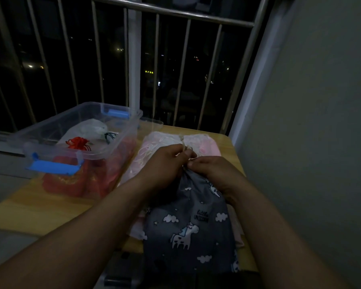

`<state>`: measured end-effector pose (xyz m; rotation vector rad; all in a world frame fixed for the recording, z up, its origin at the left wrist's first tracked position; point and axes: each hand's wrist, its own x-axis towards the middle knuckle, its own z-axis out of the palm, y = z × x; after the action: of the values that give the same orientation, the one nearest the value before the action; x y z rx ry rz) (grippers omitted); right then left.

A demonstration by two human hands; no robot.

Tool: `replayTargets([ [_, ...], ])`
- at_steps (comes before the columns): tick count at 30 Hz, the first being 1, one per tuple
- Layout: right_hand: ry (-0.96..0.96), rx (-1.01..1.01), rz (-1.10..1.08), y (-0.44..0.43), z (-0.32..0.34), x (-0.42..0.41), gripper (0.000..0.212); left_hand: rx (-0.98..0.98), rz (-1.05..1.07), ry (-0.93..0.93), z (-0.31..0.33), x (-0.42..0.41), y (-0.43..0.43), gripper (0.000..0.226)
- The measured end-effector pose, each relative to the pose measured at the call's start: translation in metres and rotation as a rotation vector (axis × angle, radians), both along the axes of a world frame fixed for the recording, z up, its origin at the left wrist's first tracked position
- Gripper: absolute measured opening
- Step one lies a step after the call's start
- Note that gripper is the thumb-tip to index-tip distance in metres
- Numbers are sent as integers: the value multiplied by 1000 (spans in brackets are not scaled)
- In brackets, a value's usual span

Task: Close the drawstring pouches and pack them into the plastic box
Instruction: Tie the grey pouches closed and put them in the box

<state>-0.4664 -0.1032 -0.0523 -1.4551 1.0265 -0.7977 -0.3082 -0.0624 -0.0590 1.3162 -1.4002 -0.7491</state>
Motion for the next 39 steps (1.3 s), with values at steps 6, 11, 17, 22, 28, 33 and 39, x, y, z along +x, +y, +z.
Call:
replayTargets([
  [6,-189,76,-68,-6,-12,4,7,42,38,132,0,-3,4,29],
  [11,-311,177,21,-13,-14,7,12,66,120,266,0,4,2,39],
  [17,-135,84,-11,-10,-11,11,17,112,111,351,-1,8,-3,39],
  [22,-135,159,-20,-6,-12,12,18,134,51,513,1,7,-6,38],
  [28,-198,230,-6,2,-7,13,22,93,40,343,0,7,-5,34],
  [33,-235,264,68,9,0,12,16,13,97,-35,-6,4,-7,29],
  [39,-272,320,97,11,-1,11,21,-20,75,-39,-4,1,-8,29],
])
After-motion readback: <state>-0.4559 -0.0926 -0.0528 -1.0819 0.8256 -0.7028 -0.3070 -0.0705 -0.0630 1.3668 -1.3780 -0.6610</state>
